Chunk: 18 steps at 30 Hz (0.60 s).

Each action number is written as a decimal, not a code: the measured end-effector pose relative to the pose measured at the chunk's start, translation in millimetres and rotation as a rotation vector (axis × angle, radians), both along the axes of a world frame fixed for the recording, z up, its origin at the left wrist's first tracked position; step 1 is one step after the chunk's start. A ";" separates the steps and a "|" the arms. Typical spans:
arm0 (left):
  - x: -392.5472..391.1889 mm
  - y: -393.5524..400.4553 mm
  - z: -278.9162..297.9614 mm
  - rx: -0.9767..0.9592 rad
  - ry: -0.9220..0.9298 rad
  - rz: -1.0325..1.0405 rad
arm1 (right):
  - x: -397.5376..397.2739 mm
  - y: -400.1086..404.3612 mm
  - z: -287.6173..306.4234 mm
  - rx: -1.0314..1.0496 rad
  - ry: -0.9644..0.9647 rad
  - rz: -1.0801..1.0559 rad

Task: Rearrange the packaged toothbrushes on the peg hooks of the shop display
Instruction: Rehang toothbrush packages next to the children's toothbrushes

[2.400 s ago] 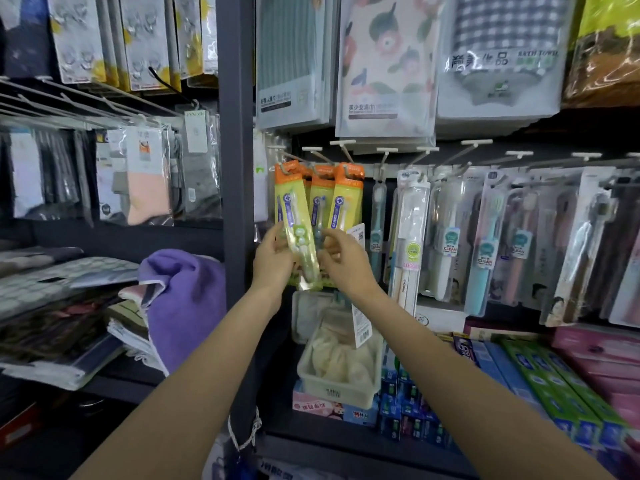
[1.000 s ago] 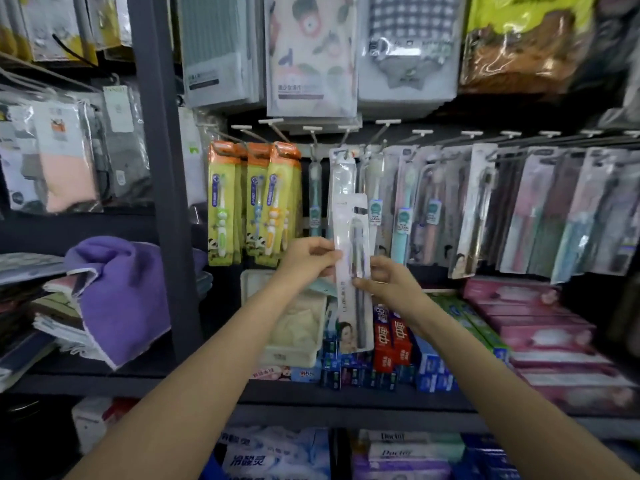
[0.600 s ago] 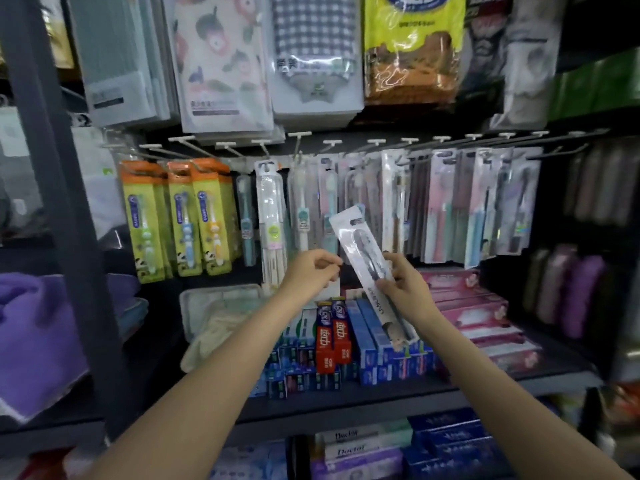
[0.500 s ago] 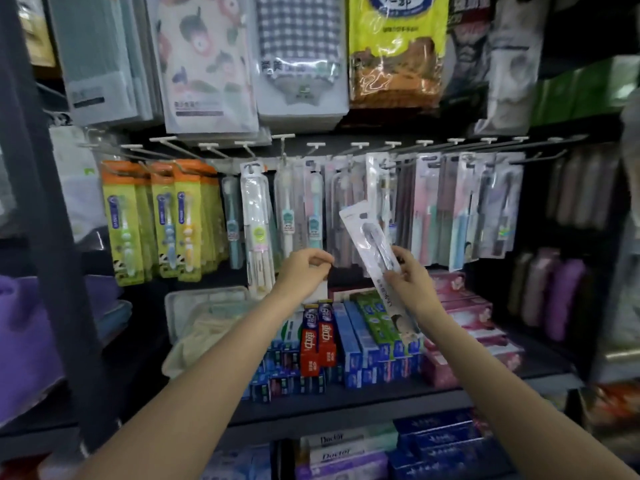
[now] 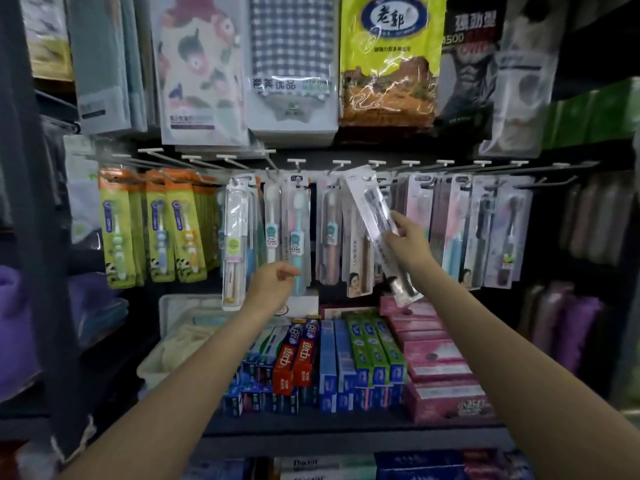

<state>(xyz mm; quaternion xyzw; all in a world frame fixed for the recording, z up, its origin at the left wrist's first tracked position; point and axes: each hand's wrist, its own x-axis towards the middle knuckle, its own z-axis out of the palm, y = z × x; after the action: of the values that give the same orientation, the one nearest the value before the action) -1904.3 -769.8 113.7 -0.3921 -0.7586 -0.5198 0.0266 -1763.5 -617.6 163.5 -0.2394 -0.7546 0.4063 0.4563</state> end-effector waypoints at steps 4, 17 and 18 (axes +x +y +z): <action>1.5 6.0 2.1 0.013 -0.007 0.043 | -5.2 0.9 1.2 -0.093 0.025 0.055; 2.8 15.1 -13.6 -0.031 0.088 0.069 | -17.9 18.9 -25.5 0.058 -0.015 -0.134; 0.7 12.7 -16.4 -0.013 0.085 0.090 | -18.4 14.4 -25.5 0.155 0.013 -0.174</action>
<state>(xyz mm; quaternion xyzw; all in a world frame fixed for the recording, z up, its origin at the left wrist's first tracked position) -1903.6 -757.1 97.2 -0.3796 -0.7770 -0.4959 0.0796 -1781.9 -603.1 138.0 -0.2653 -0.7572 0.3070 0.5118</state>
